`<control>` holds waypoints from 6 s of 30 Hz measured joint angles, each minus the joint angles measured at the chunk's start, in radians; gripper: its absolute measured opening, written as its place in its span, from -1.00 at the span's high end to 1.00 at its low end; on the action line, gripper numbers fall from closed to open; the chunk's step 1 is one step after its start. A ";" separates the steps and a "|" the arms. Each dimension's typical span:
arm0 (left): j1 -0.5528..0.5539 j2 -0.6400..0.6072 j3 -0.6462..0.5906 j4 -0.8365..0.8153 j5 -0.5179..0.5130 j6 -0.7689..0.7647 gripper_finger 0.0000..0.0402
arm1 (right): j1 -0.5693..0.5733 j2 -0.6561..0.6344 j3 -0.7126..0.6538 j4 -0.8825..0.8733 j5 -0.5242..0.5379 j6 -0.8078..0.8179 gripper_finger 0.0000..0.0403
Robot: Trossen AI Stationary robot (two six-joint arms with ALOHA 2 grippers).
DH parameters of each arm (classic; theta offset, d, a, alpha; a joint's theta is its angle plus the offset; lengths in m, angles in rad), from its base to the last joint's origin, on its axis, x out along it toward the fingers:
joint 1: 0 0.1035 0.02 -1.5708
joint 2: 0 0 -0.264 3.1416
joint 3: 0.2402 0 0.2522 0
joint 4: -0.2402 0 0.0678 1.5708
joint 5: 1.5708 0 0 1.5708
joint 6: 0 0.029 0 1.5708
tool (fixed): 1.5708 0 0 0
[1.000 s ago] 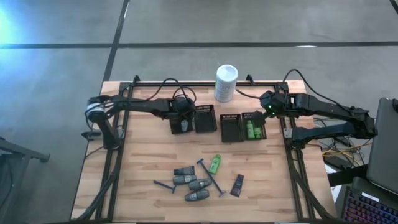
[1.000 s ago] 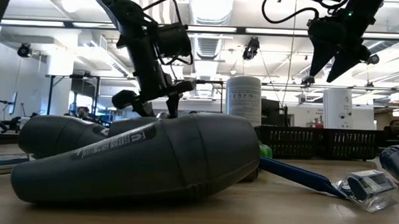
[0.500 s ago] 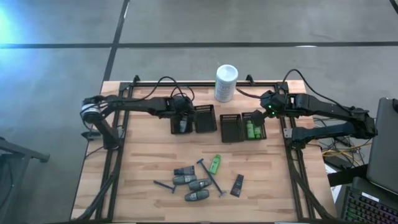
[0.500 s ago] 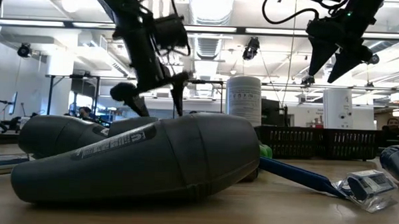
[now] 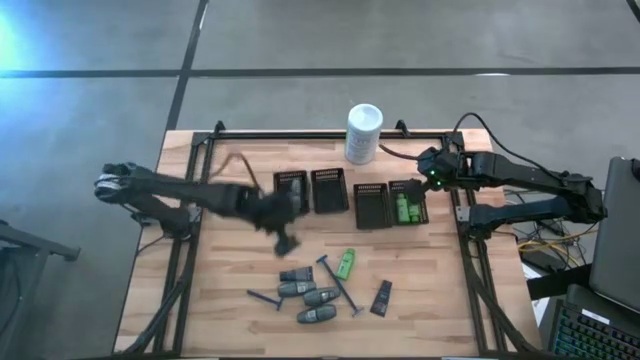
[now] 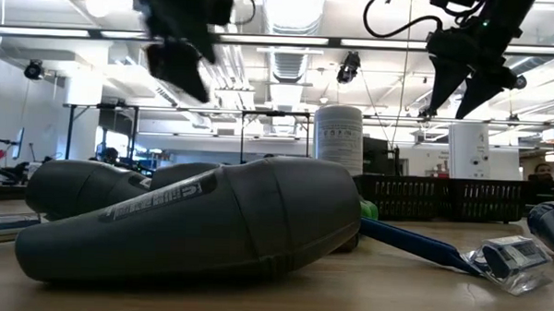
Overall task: Pick & Place Travel size toiletries
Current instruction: Put the black deodorant into the left black bin
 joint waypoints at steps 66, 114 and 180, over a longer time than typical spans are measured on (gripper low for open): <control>-0.001 0.089 -0.070 -0.063 -0.566 -1.069 -0.03 | 0.000 -0.010 -0.111 0.157 -0.064 0.006 -0.99; -0.268 0.363 0.044 0.370 0.019 0.042 -0.47 | 0.000 -0.008 -0.112 0.144 -0.099 -0.012 -0.99; 0.142 0.167 0.052 -0.048 -0.445 -0.888 -0.03 | -0.023 -0.008 -0.120 0.132 -0.094 -0.219 -0.99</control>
